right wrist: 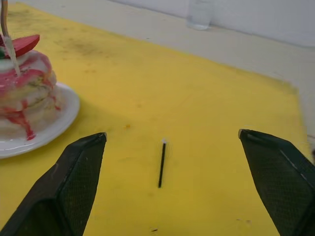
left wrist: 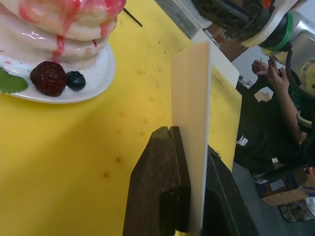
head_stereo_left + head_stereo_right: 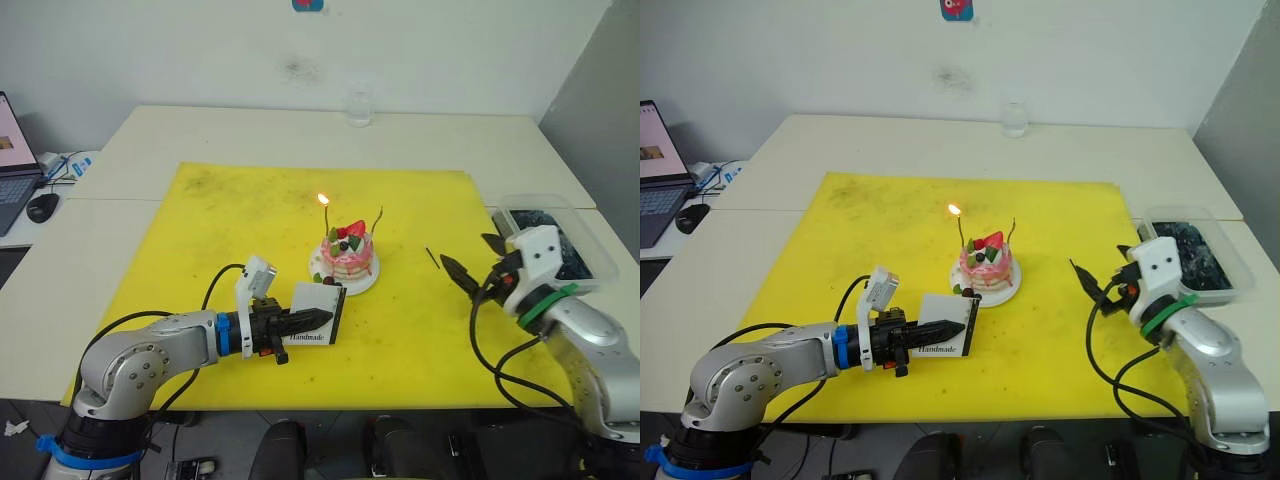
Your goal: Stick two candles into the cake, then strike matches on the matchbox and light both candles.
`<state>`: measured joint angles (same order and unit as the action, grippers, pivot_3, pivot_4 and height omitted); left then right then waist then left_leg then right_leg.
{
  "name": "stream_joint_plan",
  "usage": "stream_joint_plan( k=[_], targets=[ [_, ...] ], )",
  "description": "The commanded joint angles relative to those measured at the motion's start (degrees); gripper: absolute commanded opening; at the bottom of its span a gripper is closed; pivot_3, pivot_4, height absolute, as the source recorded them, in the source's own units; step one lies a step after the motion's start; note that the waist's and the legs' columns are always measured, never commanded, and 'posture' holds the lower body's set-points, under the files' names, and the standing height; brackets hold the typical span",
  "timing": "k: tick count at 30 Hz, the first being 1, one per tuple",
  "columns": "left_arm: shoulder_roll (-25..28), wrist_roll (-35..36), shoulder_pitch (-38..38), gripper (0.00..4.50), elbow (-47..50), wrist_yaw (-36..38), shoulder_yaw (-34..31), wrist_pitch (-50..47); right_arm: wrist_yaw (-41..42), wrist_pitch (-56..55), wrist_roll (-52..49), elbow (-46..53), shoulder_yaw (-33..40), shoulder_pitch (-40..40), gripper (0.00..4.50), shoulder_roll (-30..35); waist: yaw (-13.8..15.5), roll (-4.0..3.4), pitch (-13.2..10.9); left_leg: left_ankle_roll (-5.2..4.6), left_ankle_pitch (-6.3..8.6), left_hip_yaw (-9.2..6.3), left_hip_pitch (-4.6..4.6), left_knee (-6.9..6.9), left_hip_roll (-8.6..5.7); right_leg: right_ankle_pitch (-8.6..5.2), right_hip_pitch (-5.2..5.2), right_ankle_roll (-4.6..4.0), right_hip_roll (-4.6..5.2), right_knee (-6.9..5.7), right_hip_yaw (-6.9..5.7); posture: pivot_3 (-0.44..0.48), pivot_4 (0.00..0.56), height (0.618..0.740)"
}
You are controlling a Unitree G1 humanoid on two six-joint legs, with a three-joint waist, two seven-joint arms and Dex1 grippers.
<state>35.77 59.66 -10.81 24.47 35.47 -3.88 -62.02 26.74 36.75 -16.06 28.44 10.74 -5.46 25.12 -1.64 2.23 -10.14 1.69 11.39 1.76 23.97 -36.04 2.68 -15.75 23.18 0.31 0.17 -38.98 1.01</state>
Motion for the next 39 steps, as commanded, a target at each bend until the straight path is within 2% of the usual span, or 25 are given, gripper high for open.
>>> stream_joint_plan(
  k=[1,10,11,13,15,22,24,30,36,39],
  targets=[
    [0.27,0.54,-0.74,0.0,1.65,-0.02,-0.87,0.39,-1.84,-4.26,2.84,-5.16,-4.16,-2.17,4.48,-1.73,0.0,0.0,0.0,0.0,0.0,0.0,0.0,0.02,0.0,-0.01,0.01,-0.02,0.0,0.0,0.0,0.0,0.15,0.74],
    [0.53,0.39,-0.65,0.0,1.66,-0.08,-1.16,0.46,-6.01,-10.39,6.72,-20.0,-7.15,-8.2,4.48,-5.8,-0.01,-0.01,-0.01,0.0,0.0,-0.03,0.04,0.08,0.02,-0.06,0.05,-0.09,-0.1,0.0,-0.02,0.0,0.15,0.74],
    [0.45,0.41,-0.62,0.0,1.71,-0.26,-1.24,0.48,-6.41,-10.45,7.23,-20.87,-7.39,-8.53,4.32,-5.85,-0.01,-0.01,-0.01,0.0,0.0,-0.03,0.03,0.08,0.03,-0.06,0.04,-0.09,-0.1,0.0,-0.03,0.0,0.15,0.74],
    [0.47,0.44,-0.45,0.0,1.83,-0.36,-1.38,0.53,-6.76,-9.7,6.99,-21.52,-7.46,-8.95,3.91,-6.46,-0.01,-0.01,-0.01,0.0,0.0,-0.03,0.04,0.08,0.02,-0.06,0.04,-0.09,-0.1,0.0,-0.02,0.0,0.15,0.74],
    [0.54,0.53,-0.22,0.0,2.03,-0.44,-1.44,0.47,-7.01,-9.07,7.53,-21.99,-8.0,-9.33,3.28,-6.64,-0.01,-0.01,-0.01,0.0,0.0,-0.01,0.03,0.07,0.02,-0.06,0.04,-0.08,-0.1,0.0,0.0,0.0,0.15,0.74],
    [0.55,0.41,0.12,0.0,2.02,-0.53,-1.19,0.56,-7.9,-8.19,8.04,-22.43,-9.02,-9.71,0.63,-8.03,-0.01,-0.01,0.0,0.0,0.0,-0.04,0.02,0.06,0.04,-0.04,0.02,-0.07,-0.09,-0.02,-0.02,0.0,0.15,0.74],
    [0.63,0.4,0.26,0.0,2.09,-0.49,-1.18,0.57,-7.76,-7.65,8.09,-21.58,-9.31,-9.29,0.03,-7.93,-0.02,-0.01,0.0,0.0,0.0,-0.03,0.02,0.06,0.04,-0.04,0.02,-0.07,-0.09,-0.02,-0.01,0.0,0.15,0.74],
    [0.95,0.75,0.87,0.0,2.76,-0.41,-1.4,0.54,-7.39,-4.68,6.74,-15.32,-9.42,-8.17,0.03,-7.76,-0.01,-0.01,0.0,0.01,0.0,-0.05,0.02,0.07,0.05,-0.05,0.02,-0.07,-0.08,-0.02,-0.03,0.0,0.15,0.74],
    [0.84,1.76,0.64,0.0,3.24,-0.62,-1.24,0.04,-8.09,6.37,3.93,0.78,-9.94,-5.37,0.03,-7.37,0.01,-0.02,-0.01,0.01,0.0,-0.04,0.03,0.08,0.08,-0.05,0.05,-0.07,-0.06,-0.02,-0.03,0.0,0.15,0.74],
    [0.66,2.45,0.27,0.0,3.15,-0.78,-1.13,-0.3,-9.17,12.53,2.72,10.0,-9.2,-1.22,0.03,-6.56,0.06,-0.02,-0.01,0.01,0.01,-0.05,0.03,0.08,0.08,-0.05,0.04,-0.07,-0.04,-0.01,-0.05,0.0,0.15,0.74]
  ],
)
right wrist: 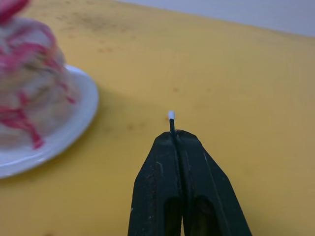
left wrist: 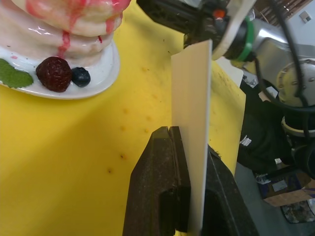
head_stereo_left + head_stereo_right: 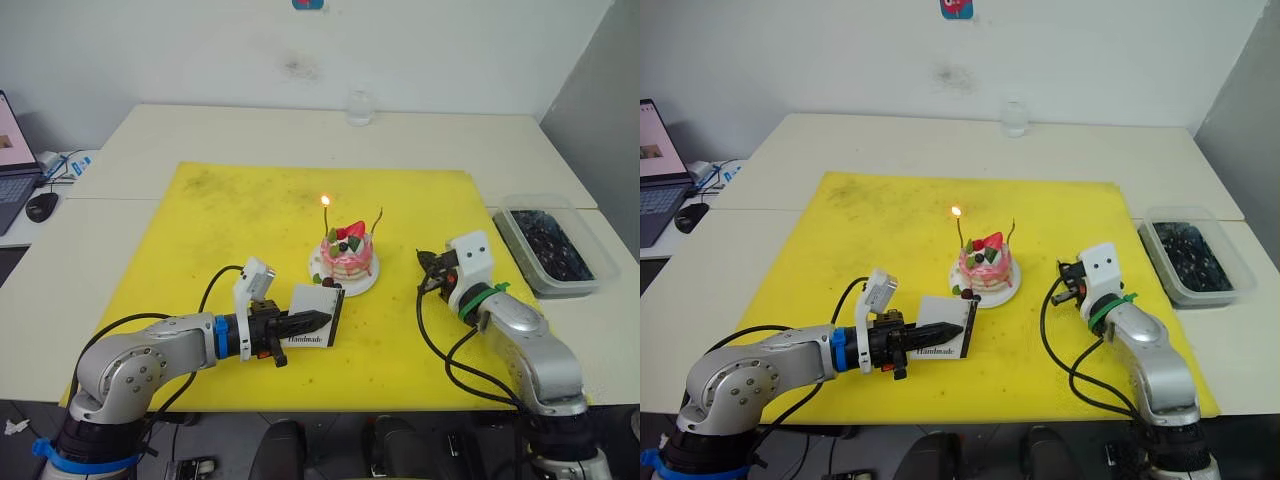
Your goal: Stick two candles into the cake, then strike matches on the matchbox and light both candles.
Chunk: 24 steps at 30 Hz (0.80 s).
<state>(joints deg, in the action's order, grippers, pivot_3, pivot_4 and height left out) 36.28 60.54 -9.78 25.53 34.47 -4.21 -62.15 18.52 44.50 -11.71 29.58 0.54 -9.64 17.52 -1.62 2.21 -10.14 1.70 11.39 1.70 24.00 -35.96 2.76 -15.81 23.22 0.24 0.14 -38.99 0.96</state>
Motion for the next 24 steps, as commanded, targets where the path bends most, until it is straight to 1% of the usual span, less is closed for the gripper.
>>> stream_joint_plan(
  k=[1,4,7,11,15,18,22,24],
  targets=[
    [0.01,1.72,-0.95,0.0,2.03,0.12,-0.65,-0.26,-1.28,5.95,-1.77,11.81,1.21,5.14,0.03,1.36,0.13,0.0,0.0,0.0,0.0,0.0,0.0,0.0,0.0,0.0,0.0,0.0,0.01,0.0,0.0,0.0,0.15,0.74],
    [-0.47,1.91,-1.65,0.0,1.6,-0.02,-0.14,-0.53,-2.91,7.76,-2.09,18.69,1.21,11.96,0.03,0.69,0.3,0.0,0.0,0.0,0.0,0.0,0.03,0.01,-0.02,-0.02,0.0,-0.01,0.05,0.03,-0.01,0.0,0.15,0.74],
    [-1.04,1.73,-2.6,0.0,1.01,-0.09,0.5,-0.73,-4.31,5.08,-1.15,21.17,-0.42,18.21,0.03,-0.45,0.15,0.01,0.01,0.01,0.0,0.03,0.0,-0.01,-0.02,-0.02,0.0,0.0,0.07,0.03,0.01,0.0,0.15,0.74],
    [-1.45,1.4,-3.58,0.0,0.31,0.1,0.84,-1.07,-5.09,-1.36,0.33,18.28,-2.17,22.88,0.03,-2.22,-0.11,0.01,0.01,0.01,0.0,0.03,-0.09,-0.01,0.0,-0.05,-0.01,-0.09,0.07,0.0,0.01,0.0,0.15,0.74],
    [-1.62,1.15,-4.01,0.0,0.16,0.26,1.11,-1.28,-5.36,-7.14,1.57,13.77,-2.48,24.74,0.03,-2.92,-0.04,0.02,0.02,0.0,0.0,0.02,-0.08,-0.01,-0.02,-0.1,-0.02,-0.16,0.07,0.02,0.01,0.0,0.15,0.74],
    [-1.64,1.0,-4.08,0.0,0.19,0.3,1.21,-1.32,-4.71,-9.8,1.9,11.44,-2.68,25.13,0.68,-2.9,-0.04,0.02,0.02,0.01,0.01,0.05,-0.05,0.0,-0.03,-0.08,-0.01,-0.12,0.08,0.04,0.02,0.0,0.15,0.74],
    [-1.56,1.29,-3.96,0.0,0.59,0.18,1.03,-1.55,-3.68,-12.07,2.65,10.38,-4.28,25.29,2.05,-1.73,-0.04,0.02,0.02,0.01,0.01,0.01,-0.05,0.04,-0.02,-0.05,0.0,-0.08,0.06,0.04,-0.02,0.0,0.15,0.74],
    [-1.58,1.42,-3.77,0.0,0.87,0.07,0.96,-1.63,-3.8,-13.77,3.29,10.05,-4.82,25.7,2.05,-1.59,-0.03,0.02,0.02,0.01,0.01,0.0,-0.05,0.05,-0.01,-0.06,0.0,-0.08,0.06,0.03,-0.03,0.0,0.15,0.74]
  ],
)
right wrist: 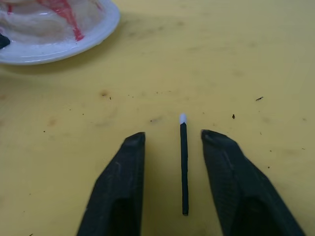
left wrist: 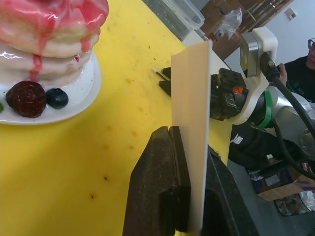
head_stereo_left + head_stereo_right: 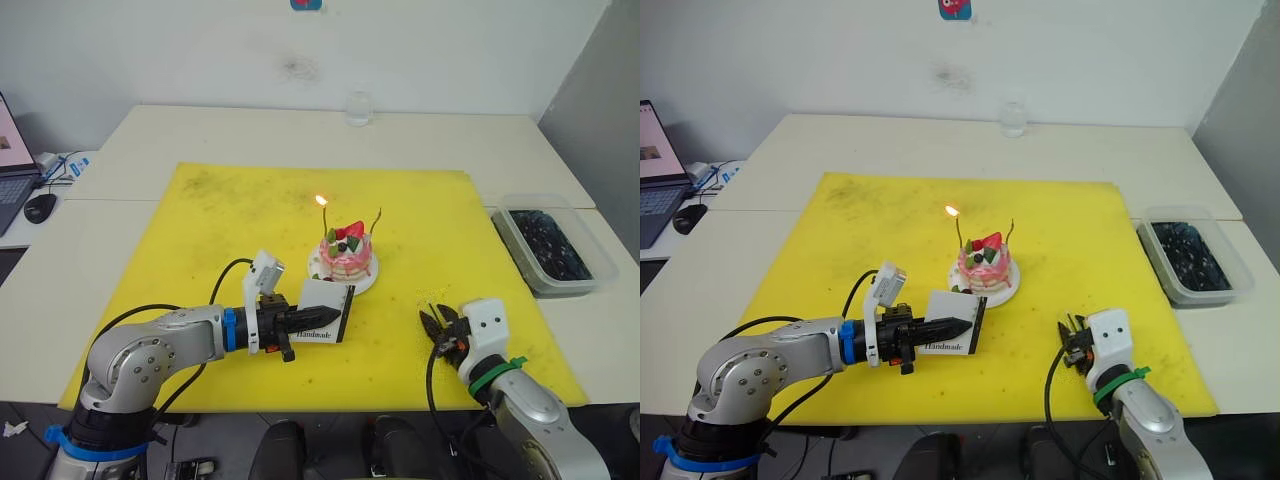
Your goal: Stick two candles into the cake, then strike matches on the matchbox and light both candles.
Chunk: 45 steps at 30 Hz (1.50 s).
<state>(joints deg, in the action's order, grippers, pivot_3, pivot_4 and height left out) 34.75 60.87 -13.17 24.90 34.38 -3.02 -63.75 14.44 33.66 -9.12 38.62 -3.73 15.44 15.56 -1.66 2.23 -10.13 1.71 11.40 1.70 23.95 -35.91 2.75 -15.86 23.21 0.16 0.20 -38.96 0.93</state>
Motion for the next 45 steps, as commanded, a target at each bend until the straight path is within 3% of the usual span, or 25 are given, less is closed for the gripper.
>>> stream_joint_plan(
  k=[1,29,32,36,45],
  targets=[
    [-0.1,1.13,-0.31,0.0,1.6,0.11,-0.25,-0.06,-0.07,-4.1,1.24,0.82,-0.55,0.8,2.05,0.22,0.03,0.0,0.0,0.0,0.0,-0.01,0.0,0.0,0.0,0.0,0.0,0.0,0.0,0.0,-0.01,0.0,0.15,0.74],
    [-0.21,1.22,-0.44,0.0,1.76,0.41,-0.22,-0.51,-2.12,-8.38,4.31,-4.36,-1.41,0.62,2.05,-2.55,0.03,0.0,0.0,0.0,0.0,0.01,-0.01,-0.01,0.0,-0.03,-0.01,-0.05,0.02,0.0,0.01,0.0,0.15,0.74],
    [-0.25,1.16,-0.62,0.0,1.57,0.43,-0.18,-0.53,-2.42,-8.09,4.26,-4.77,-1.77,0.26,1.48,-2.96,0.03,0.01,0.01,0.0,0.0,0.01,-0.01,-0.02,0.0,-0.03,-0.01,-0.05,0.02,0.0,0.02,0.0,0.15,0.74],
    [-0.25,1.08,-0.85,0.0,1.3,0.56,-0.08,-0.59,-2.65,-7.87,4.3,-5.23,-1.97,-0.41,0.07,-3.32,0.03,0.01,0.01,0.0,0.0,0.01,-0.02,-0.02,0.0,-0.03,-0.01,-0.06,0.02,-0.01,0.02,0.0,0.15,0.74],
    [-0.17,0.98,-0.65,0.0,1.28,0.52,-0.12,-0.65,-2.16,-7.8,3.41,-3.74,-1.31,0.05,0.01,-3.04,0.03,0.01,0.01,0.0,0.0,0.01,-0.01,-0.02,0.0,-0.02,-0.01,-0.03,0.02,-0.01,0.02,0.0,0.15,0.74]
  ],
)
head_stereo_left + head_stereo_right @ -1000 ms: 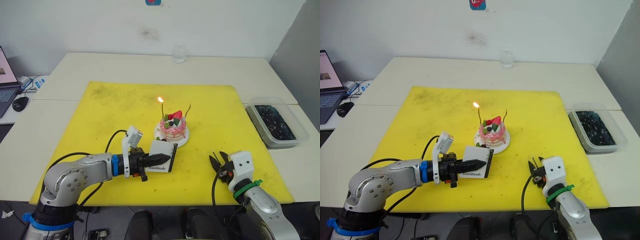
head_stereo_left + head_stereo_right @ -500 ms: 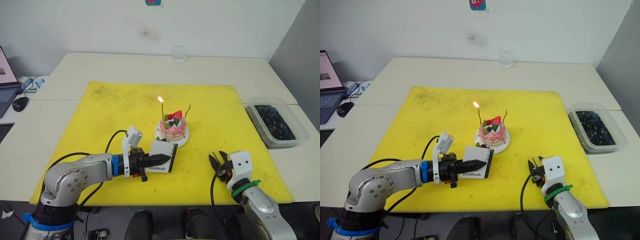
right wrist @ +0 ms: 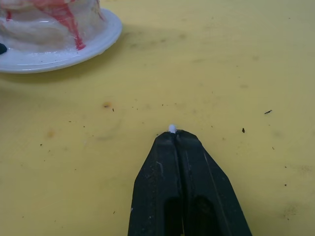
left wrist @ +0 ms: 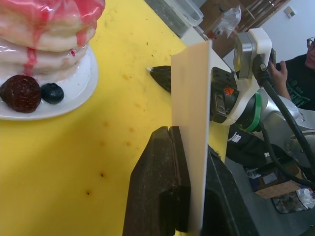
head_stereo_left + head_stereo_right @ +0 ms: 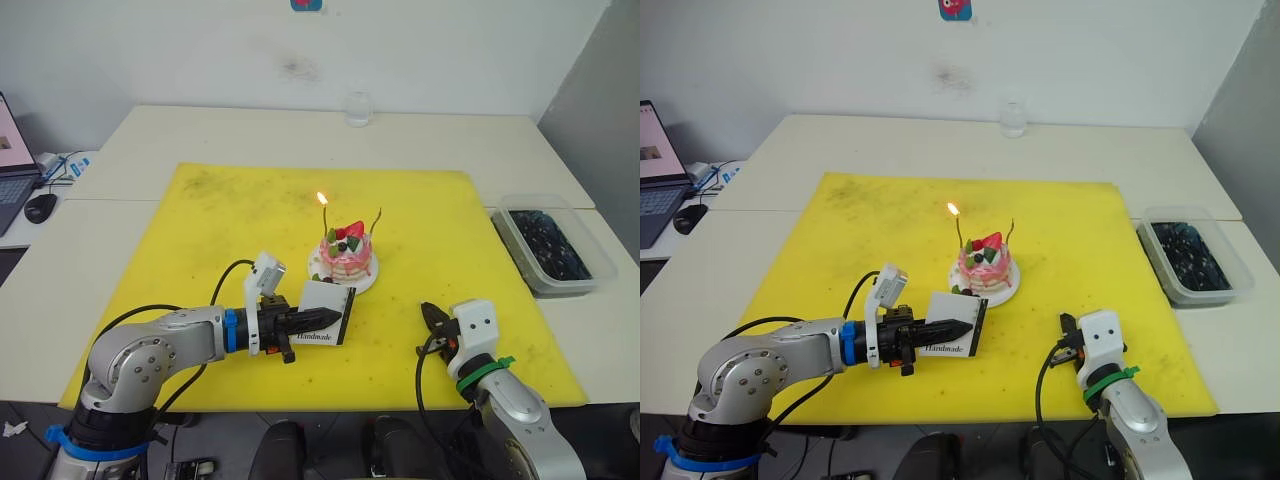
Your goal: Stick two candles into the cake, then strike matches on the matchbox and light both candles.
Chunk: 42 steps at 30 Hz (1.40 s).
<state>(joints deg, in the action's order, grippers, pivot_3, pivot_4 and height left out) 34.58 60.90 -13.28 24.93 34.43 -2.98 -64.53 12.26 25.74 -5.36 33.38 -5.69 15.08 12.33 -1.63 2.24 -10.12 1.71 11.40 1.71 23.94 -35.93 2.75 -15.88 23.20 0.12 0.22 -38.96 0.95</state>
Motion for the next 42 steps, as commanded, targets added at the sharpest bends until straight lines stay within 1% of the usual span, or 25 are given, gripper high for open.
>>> stream_joint_plan(
  k=[1,5,10,12,14,16,19,22,25,29,32,36,42],
  targets=[
    [-0.06,1.03,-0.48,0.0,1.26,0.36,-0.25,0.12,0.13,0.22,-0.51,2.04,0.84,0.4,0.01,0.3,0.0,0.0,0.0,0.0,0.0,0.0,0.0,0.0,0.0,0.0,0.0,0.0,0.0,0.0,0.0,0.0,0.15,0.74],
    [-0.79,2.28,-0.49,0.0,1.32,-0.95,-1.08,-0.37,1.13,1.93,-1.6,6.02,1.98,0.01,0.01,1.78,0.01,0.0,0.0,0.0,0.0,0.01,0.01,0.0,0.0,0.0,0.0,0.0,0.01,0.0,-0.01,0.0,0.15,0.74],
    [-1.56,4.53,-1.4,0.0,0.71,-2.72,-1.8,-1.2,5.07,6.51,-2.81,14.85,3.0,-0.86,0.01,7.99,0.02,0.0,0.0,0.0,0.0,0.0,0.02,0.0,-0.01,0.02,0.0,0.04,0.01,0.0,-0.02,0.0,0.15,0.74],
    [-2.34,5.42,-2.41,0.0,0.28,-3.73,-1.98,-1.52,10.23,8.71,-3.91,20.38,4.71,-2.36,0.01,14.91,0.03,-0.02,-0.01,0.0,0.0,-0.04,0.01,0.0,-0.01,0.02,0.0,0.05,-0.01,-0.01,-0.05,0.0,0.15,0.74],
    [-2.85,5.95,-3.4,0.0,-0.37,-4.34,-2.0,-1.74,13.95,10.41,-5.19,23.13,5.67,-4.18,0.01,20.28,0.05,0.01,0.0,0.0,0.0,0.01,0.02,-0.02,-0.06,0.04,-0.01,0.08,0.0,-0.01,-0.02,0.0,0.15,0.74],
    [-3.47,6.39,-4.37,0.0,-0.54,-4.58,-1.51,-1.78,19.52,10.95,-7.02,24.59,6.92,-7.63,0.01,26.94,0.02,0.03,0.01,0.0,0.0,-0.01,0.0,-0.07,-0.05,0.06,-0.03,0.11,-0.02,0.0,-0.02,0.0,0.15,0.74],
    [-4.33,6.51,-5.83,0.0,-1.0,-4.83,-0.99,-1.8,25.74,11.54,-10.17,24.61,7.6,-13.17,0.01,33.9,0.07,0.06,0.0,-0.01,0.0,-0.04,-0.01,-0.07,-0.07,0.07,-0.05,0.12,-0.02,0.01,-0.04,0.0,0.15,0.74],
    [-5.31,6.32,-6.96,0.0,-1.17,-5.35,-0.38,-1.27,31.48,11.44,-11.0,22.55,4.88,-20.08,0.01,40.05,0.1,0.05,-0.01,-0.01,0.0,-0.05,0.01,-0.04,-0.11,0.06,-0.04,0.11,-0.06,0.01,-0.05,0.0,0.15,0.74],
    [-5.95,6.01,-7.28,0.0,-1.13,-5.47,-0.13,-1.06,32.51,12.19,-10.51,20.14,1.11,-26.67,0.01,41.12,0.12,0.09,-0.03,-0.01,0.0,-0.04,0.03,-0.06,-0.11,0.06,-0.03,0.1,-0.08,0.04,-0.05,0.0,0.15,0.74],
    [-6.17,5.86,-7.0,0.0,-0.52,-5.49,0.19,-0.74,32.62,12.58,-8.64,17.52,-4.91,-33.78,0.01,39.52,0.1,0.09,-0.03,-0.01,0.0,-0.06,0.07,-0.04,-0.1,0.05,-0.01,0.1,-0.11,0.04,-0.05,0.0,0.15,0.74],
    [-6.11,5.5,-7.13,0.0,-0.81,-5.38,0.24,-0.37,33.02,12.08,-7.52,16.47,-7.44,-35.67,0.01,38.97,0.14,0.09,-0.03,0.0,0.0,-0.07,0.08,-0.04,-0.08,0.05,-0.01,0.1,-0.1,0.04,-0.06,0.0,0.15,0.74],
    [-6.2,4.55,-7.25,0.0,-0.92,-5.39,0.42,0.36,33.51,10.97,-6.17,14.98,-8.97,-36.87,0.01,38.72,0.15,0.09,-0.03,-0.01,-0.01,-0.02,0.1,-0.07,-0.1,0.06,-0.01,0.12,-0.07,0.04,-0.02,0.0,0.15,0.74],
    [-6.25,-0.31,-6.62,0.0,0.17,-5.22,1.04,4.12,32.85,10.86,-3.89,13.57,-9.86,-38.82,0.01,37.38,0.18,0.09,-0.03,-0.01,-0.01,-0.04,0.08,-0.09,-0.08,0.07,-0.02,0.13,-0.07,0.02,-0.05,0.0,0.15,0.74]
  ],
)
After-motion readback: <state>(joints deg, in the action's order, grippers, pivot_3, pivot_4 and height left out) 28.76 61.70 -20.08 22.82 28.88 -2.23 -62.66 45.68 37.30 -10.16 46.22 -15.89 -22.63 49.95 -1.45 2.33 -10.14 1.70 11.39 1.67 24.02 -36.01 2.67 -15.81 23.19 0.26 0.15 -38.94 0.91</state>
